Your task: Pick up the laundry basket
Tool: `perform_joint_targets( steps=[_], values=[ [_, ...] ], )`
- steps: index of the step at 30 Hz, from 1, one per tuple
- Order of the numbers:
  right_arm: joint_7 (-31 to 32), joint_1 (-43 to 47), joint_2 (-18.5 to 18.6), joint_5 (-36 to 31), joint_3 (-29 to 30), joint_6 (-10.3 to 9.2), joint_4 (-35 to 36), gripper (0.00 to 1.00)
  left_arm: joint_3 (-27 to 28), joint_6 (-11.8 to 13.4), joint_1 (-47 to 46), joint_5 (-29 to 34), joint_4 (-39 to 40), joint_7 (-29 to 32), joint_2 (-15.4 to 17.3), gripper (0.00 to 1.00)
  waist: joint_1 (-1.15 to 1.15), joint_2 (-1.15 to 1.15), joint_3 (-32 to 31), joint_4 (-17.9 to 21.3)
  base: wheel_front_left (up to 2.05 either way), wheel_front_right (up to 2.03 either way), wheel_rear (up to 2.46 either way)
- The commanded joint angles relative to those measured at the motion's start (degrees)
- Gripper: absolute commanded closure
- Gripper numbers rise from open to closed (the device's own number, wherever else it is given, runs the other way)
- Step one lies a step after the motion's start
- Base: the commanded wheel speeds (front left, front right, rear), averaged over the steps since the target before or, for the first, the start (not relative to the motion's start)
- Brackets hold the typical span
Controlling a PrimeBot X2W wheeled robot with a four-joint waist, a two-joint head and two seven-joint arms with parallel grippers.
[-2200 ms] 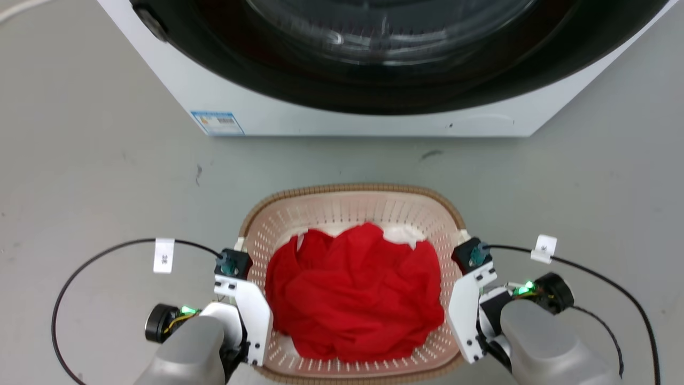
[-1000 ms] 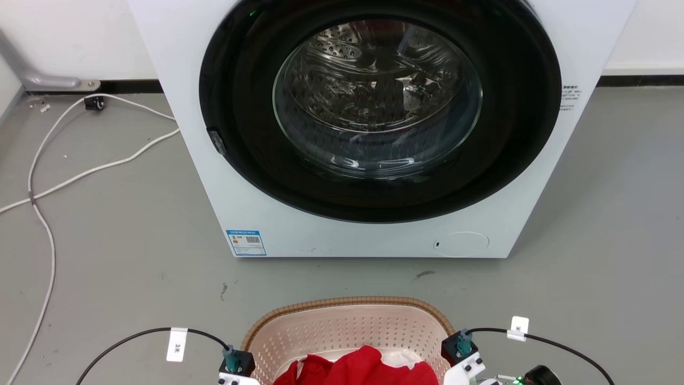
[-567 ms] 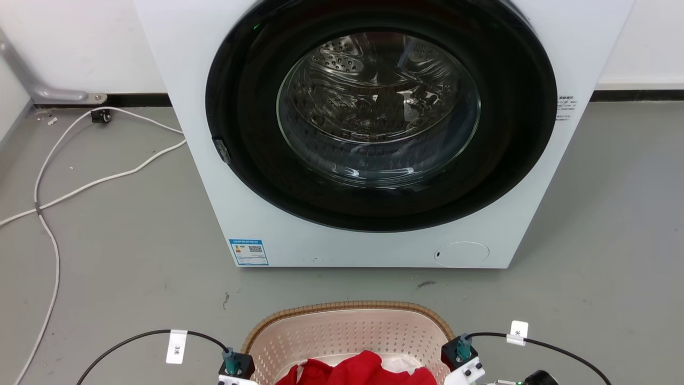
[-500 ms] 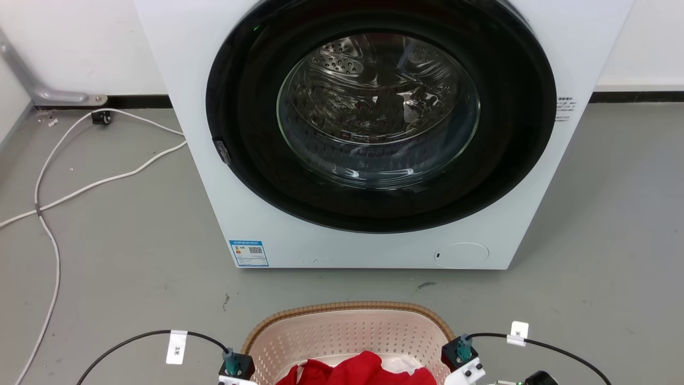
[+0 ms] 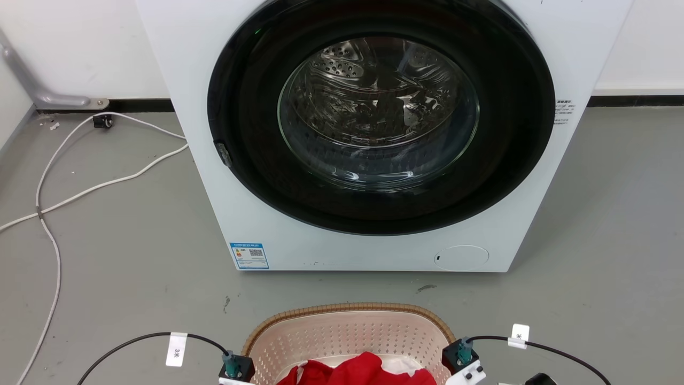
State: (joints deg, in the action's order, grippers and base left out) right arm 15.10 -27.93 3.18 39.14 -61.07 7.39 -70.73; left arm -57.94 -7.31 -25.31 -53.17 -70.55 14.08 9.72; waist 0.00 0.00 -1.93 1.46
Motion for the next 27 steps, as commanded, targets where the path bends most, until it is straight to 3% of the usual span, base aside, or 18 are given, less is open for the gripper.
perform_joint_targets(
  steps=[1, 27],
  values=[
    [-0.4, -0.3, -0.5, 0.0, -0.7, 0.18, 0.1, 1.0, -0.4, -0.2, -0.8, -0.2, 0.3, -0.5, -0.5, 1.0, 0.0, 0.0, 0.0, 0.0, 0.0, 0.0, 0.0],
    [-1.9, -1.3, -0.5, 2.9, -3.7, 0.18, -1.0, 1.0, -3.5, -0.2, -1.6, -2.7, -0.6, -2.0, -0.6, 1.0, 0.0, 0.0, 0.3, 0.2, 0.0, 0.0, 0.0]
  ],
)
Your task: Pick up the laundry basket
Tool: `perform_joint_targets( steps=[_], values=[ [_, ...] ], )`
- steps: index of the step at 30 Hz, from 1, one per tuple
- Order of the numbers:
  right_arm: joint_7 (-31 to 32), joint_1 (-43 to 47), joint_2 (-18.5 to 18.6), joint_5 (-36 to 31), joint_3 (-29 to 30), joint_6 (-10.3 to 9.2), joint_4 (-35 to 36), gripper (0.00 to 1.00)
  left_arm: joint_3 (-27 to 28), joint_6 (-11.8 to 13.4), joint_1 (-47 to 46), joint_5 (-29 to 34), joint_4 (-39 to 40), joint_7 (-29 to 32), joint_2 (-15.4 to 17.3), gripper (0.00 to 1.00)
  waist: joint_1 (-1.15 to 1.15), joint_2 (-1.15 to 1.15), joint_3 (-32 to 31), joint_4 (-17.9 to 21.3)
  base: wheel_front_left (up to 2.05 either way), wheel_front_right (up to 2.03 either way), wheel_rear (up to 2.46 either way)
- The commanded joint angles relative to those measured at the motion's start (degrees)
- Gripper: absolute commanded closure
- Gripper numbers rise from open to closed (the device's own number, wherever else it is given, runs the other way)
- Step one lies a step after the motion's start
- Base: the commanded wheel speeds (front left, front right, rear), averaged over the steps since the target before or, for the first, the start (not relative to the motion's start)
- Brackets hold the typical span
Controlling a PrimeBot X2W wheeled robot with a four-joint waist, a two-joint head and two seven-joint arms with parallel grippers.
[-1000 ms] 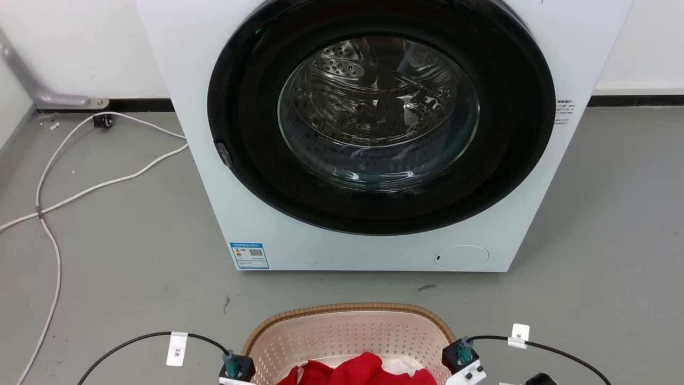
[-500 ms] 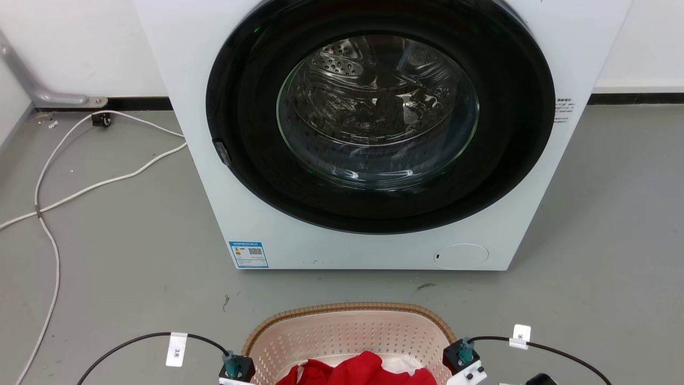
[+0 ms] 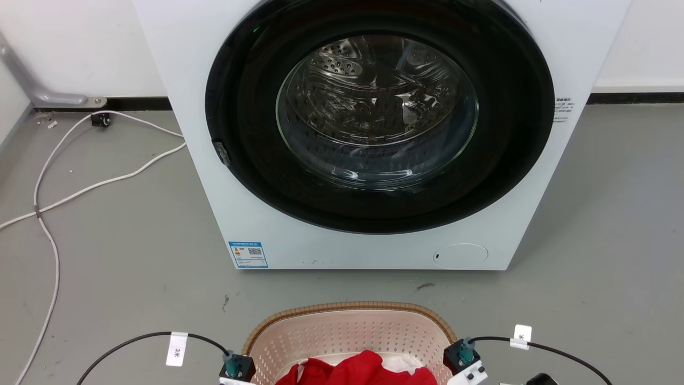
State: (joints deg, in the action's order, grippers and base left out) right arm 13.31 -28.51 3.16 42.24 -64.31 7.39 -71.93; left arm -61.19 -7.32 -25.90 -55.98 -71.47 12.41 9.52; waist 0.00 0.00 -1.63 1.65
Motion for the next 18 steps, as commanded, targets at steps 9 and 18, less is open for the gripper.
perform_joint_targets(
  steps=[9, 18],
  values=[
    [-0.5, -0.9, -0.5, 0.6, -1.2, 0.18, -0.1, 1.0, -1.1, -0.2, -1.2, -0.8, 0.1, -0.8, -0.4, 1.0, 0.0, 0.0, -0.1, -0.1, 0.0, 0.0, 0.0],
    [-0.8, -1.1, -0.5, 1.4, -2.1, 0.18, -0.2, 1.0, -2.2, -0.2, -1.4, -1.7, -0.1, -1.1, -0.3, 1.0, 0.0, 0.0, -0.1, -0.1, 0.0, 0.0, 0.0]
  ],
)
